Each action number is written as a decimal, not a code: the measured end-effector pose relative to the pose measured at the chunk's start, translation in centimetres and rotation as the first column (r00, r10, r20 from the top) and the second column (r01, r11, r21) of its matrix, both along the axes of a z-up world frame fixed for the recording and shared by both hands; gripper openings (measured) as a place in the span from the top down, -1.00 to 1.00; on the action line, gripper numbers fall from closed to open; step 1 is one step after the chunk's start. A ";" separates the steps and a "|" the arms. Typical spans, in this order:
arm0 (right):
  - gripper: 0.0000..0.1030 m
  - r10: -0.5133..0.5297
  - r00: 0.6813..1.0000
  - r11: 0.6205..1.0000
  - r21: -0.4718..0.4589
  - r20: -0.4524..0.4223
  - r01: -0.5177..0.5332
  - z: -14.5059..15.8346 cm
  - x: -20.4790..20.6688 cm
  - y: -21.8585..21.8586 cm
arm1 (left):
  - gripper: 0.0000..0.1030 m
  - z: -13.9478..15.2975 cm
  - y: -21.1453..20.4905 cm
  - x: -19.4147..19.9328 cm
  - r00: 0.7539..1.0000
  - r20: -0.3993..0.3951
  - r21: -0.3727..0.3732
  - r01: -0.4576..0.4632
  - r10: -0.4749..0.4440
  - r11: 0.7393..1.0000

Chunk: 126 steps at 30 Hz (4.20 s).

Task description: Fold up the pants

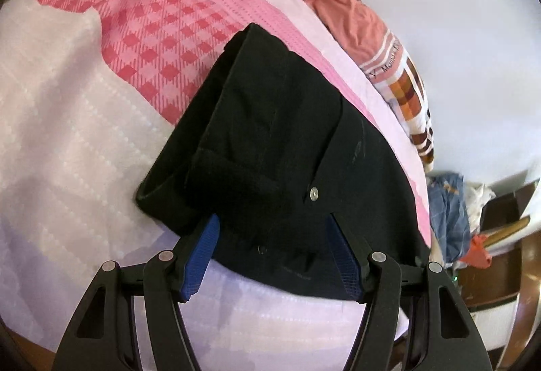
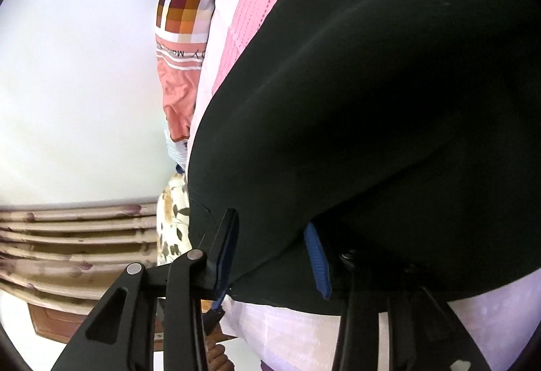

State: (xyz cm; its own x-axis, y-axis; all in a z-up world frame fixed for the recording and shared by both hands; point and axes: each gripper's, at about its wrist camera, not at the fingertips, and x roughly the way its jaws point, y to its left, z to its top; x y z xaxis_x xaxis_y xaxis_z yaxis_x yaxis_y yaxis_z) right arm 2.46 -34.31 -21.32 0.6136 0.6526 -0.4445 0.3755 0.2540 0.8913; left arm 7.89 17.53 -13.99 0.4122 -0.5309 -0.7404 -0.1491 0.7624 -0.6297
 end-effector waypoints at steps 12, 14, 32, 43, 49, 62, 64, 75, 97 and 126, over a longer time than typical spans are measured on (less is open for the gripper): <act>0.19 -0.007 1.000 1.000 0.024 -0.014 0.007 0.1 -0.4 0.1 | 0.53 -0.2 1.0 0.5 0.998 0.018 0.044 -0.057 0.056 0.997; 0.19 -0.013 1.000 0.999 0.035 -0.010 0.014 0.2 -0.6 -0.1 | 0.59 0.8 0.6 0.2 0.997 0.051 0.088 -0.068 0.063 0.994; 0.87 -0.041 0.998 0.995 -0.096 -0.039 0.037 0.2 -1.4 -1.7 | 0.73 4.3 1.8 0.1 0.984 0.138 0.032 -0.119 0.114 0.992; 0.89 0.048 0.997 0.991 -0.124 -0.059 -0.055 2.2 -5.0 -0.1 | 0.73 5.0 2.7 -1.0 0.983 0.132 0.076 -0.141 0.130 0.987; 0.89 0.044 0.995 0.994 -0.092 -0.092 -0.052 -0.1 -5.0 -0.2 | 0.73 2.1 3.2 -1.9 0.984 0.040 0.096 -0.178 0.175 0.979; 0.52 -0.412 0.911 0.909 0.070 0.000 0.411 -1.4 -12.0 -13.6 | 0.67 3.7 2.4 -3.0 0.983 0.104 0.335 -0.177 0.150 0.926; 0.57 -0.490 0.871 0.868 0.082 -0.020 0.490 -2.4 -13.6 -16.8 | 0.66 4.7 2.5 -3.3 0.978 0.138 0.368 -0.197 0.156 0.909; 0.91 -0.496 0.868 0.854 -0.181 -0.005 0.487 0.1 -15.3 -24.5 | 0.14 6.6 -2.2 -2.6 0.982 0.181 0.423 -0.118 0.044 0.898; 0.84 -0.522 0.847 0.827 -0.184 0.100 0.531 -0.5 -18.0 -27.4 | -0.02 1.9 -6.3 -0.9 0.988 0.113 0.427 0.044 -0.101 0.903; 0.18 -0.260 0.927 0.909 -0.254 0.270 0.329 9.6 -7.0 -18.8 | 0.58 1.8 0.3 -0.8 0.994 0.107 0.399 -0.008 -0.038 0.917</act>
